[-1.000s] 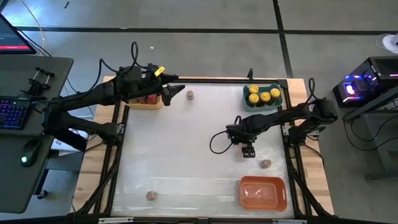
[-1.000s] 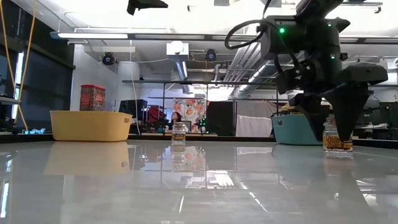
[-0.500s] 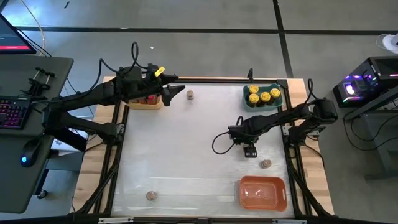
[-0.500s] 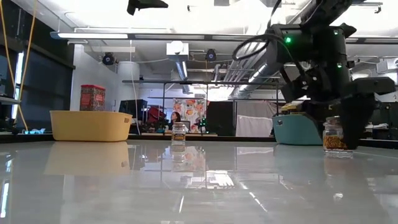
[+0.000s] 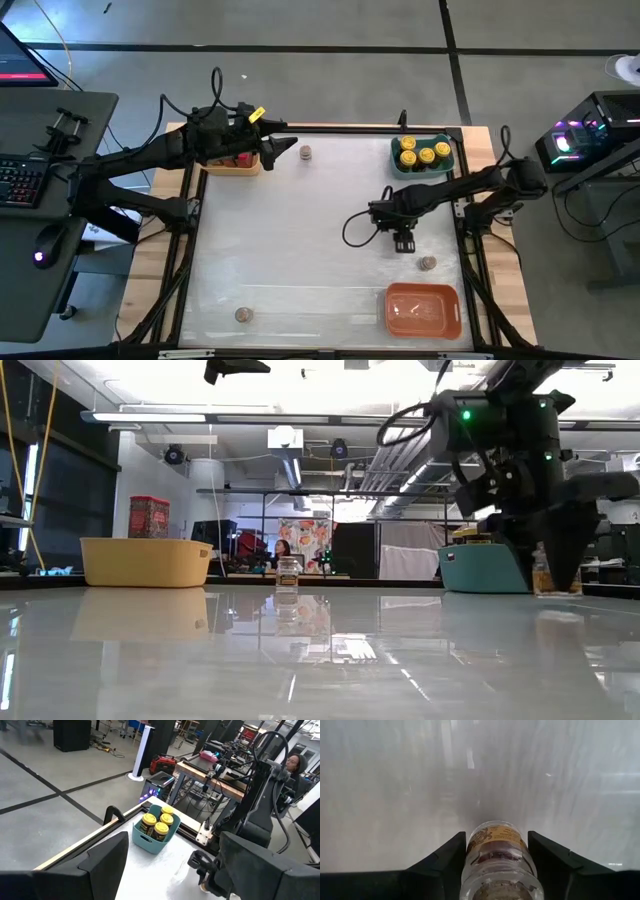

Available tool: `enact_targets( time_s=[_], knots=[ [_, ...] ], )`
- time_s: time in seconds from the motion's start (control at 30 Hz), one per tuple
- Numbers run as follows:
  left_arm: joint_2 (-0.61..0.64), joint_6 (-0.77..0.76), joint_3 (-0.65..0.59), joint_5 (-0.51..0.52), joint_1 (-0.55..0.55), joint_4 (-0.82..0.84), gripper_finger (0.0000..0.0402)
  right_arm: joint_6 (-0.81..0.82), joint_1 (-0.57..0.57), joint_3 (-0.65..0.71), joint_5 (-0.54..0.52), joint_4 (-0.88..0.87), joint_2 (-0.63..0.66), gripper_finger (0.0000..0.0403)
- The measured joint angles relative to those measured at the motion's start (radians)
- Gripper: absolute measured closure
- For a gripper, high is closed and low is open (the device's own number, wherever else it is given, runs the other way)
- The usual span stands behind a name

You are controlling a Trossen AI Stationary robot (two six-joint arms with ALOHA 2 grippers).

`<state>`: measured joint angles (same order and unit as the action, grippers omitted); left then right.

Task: Sort spices by type
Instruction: Put the top right brown seasoning bottle into the orange bin

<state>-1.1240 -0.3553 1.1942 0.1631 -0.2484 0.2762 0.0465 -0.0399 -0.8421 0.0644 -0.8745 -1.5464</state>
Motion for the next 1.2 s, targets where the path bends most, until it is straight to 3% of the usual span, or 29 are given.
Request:
enact_targets(
  time_s=[0.23, 0.33, 0.47, 0.67, 0.97, 1.2],
  knots=[
    [0.0, 0.002, 0.0, 0.0, 0.0, 0.0, 0.0101, 0.039, 0.026, -0.077, -0.01, -0.138, 0.118, 0.0216],
    [0.0, 0.017, 0.0, 0.0, 0.0, 0.0, 0.0101, 0.133, 0.036, -0.148, -0.005, -0.187, 0.192, 0.0218],
    [0.0, 0.021, 0.0, 0.0, 0.0, 0.0, 0.0101, 0.308, -0.008, -0.236, 0.095, -0.187, 0.272, 0.0218],
    [0.0, 0.044, 0.0, 0.003, 0.0, -0.001, 0.0101, 0.59, -0.23, -0.29, 0.132, -0.191, 0.283, 0.0218],
    [0.0, 0.054, 0.0, 0.003, -0.001, -0.001, 0.0101, 1.228, -0.627, -0.119, 0.154, 0.041, 0.277, 0.0218],
    [0.0, 0.086, 0.0, 0.004, -0.001, -0.001, 0.0101, 1.44, -0.767, -0.011, 0.141, 0.123, 0.276, 0.0218]
  ],
)
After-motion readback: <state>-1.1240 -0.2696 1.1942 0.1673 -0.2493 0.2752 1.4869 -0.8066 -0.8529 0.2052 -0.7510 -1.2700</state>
